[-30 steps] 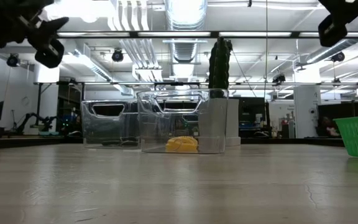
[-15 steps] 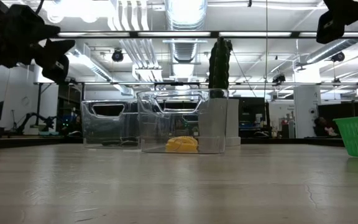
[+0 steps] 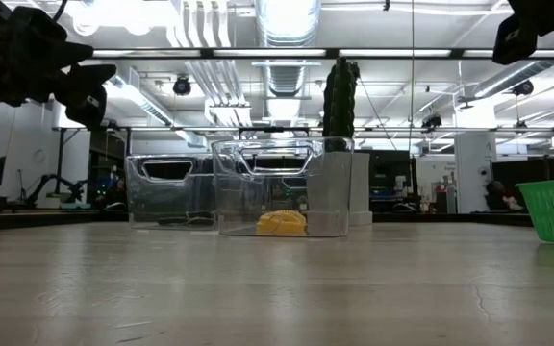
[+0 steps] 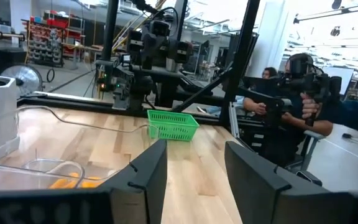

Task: Sort spring keychains
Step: Return to Home Position

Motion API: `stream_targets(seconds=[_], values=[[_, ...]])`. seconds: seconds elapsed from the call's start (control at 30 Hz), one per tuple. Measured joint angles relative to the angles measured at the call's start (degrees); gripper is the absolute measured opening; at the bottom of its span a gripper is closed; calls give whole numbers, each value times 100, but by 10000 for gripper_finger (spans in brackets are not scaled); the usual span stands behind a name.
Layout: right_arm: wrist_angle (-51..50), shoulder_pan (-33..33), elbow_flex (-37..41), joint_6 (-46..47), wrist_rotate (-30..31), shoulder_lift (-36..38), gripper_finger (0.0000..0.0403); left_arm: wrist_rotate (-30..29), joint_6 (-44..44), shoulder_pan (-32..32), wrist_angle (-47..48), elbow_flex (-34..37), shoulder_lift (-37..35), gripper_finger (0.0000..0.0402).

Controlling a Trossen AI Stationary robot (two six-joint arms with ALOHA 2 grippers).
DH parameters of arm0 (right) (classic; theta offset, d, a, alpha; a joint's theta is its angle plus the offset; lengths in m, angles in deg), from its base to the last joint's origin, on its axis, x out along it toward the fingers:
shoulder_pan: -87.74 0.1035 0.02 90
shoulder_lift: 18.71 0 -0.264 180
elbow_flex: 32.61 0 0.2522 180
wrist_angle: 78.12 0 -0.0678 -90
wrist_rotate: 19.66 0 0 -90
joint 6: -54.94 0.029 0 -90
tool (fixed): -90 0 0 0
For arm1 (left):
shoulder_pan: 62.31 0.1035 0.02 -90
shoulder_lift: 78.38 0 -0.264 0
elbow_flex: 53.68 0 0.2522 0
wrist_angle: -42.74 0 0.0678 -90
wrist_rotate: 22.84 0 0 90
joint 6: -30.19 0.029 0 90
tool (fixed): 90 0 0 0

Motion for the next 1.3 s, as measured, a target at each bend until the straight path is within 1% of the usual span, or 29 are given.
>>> stream_targets(seconds=[0.13, 0.27, 0.3, 0.37, 0.5, 0.77, 0.93, 1.1, 1.17, 1.3], values=[[137, 0, 203, -20, -4, -31, 144, -1, 78, 0, -2, 9, 13, 153], [582, 0, 588, -41, -1, -65, 144, -31, 259, 2, 0, 11, 24, 153], [507, 0, 640, -26, 7, -60, 144, -48, 301, 2, 4, 11, 24, 153], [308, 2, 640, 4, 10, -84, 144, -71, 372, 2, 6, 11, 24, 153], [331, 1, 635, -126, 15, -62, 144, -129, 422, 7, 11, 13, 24, 153], [229, 0, 635, -171, 20, -75, 144, -150, 8, 4, 13, 15, 24, 153], [187, 1, 635, 63, 20, -75, 144, -152, -68, 4, 13, 17, 24, 153], [178, 1, 635, -169, 20, -75, 144, -165, -70, 4, 11, 20, 26, 153], [131, 1, 635, -288, 20, -75, 144, -173, 95, 4, 10, 22, 26, 153], [-83, 0, 635, -421, 22, -75, 144, -462, 937, 0, 11, 22, 37, 153]])
